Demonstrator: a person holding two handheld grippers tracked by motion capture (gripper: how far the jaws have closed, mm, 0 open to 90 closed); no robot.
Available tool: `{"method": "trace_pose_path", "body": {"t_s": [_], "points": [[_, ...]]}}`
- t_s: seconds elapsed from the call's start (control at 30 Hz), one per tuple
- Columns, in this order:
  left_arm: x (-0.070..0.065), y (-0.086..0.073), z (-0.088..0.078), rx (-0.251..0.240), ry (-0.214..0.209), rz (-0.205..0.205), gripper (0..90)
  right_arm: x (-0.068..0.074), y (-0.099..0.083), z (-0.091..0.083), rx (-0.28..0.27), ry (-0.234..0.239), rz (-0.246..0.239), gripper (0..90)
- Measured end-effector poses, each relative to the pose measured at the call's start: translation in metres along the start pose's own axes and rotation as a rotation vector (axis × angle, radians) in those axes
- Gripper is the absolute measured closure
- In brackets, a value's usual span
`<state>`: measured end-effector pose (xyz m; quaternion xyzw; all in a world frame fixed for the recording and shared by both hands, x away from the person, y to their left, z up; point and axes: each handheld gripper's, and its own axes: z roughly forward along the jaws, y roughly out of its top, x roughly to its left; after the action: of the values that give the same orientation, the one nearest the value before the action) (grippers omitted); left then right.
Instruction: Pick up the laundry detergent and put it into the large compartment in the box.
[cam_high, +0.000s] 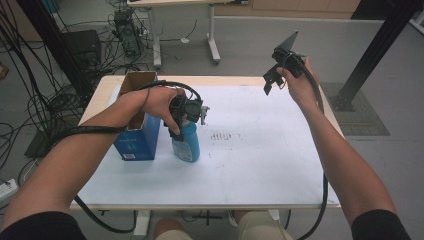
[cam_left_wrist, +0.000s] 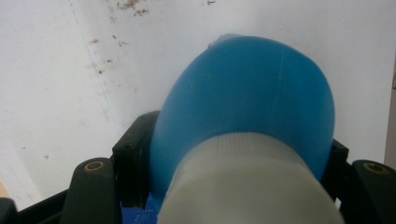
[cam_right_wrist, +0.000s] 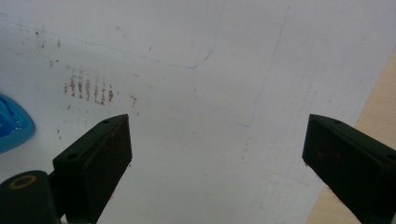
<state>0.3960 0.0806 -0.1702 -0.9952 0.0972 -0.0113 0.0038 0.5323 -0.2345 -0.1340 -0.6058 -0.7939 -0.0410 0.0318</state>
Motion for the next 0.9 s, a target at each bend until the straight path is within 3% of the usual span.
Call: {"method": "trace_pose_path", "body": {"t_s": [0.9], "points": [[0.0005, -0.0004, -0.0005, -0.001, -0.003, 0.006, 33.7, 0.0037, 0.0004, 0.0006, -0.002, -0.004, -0.005, 8.3]]}}
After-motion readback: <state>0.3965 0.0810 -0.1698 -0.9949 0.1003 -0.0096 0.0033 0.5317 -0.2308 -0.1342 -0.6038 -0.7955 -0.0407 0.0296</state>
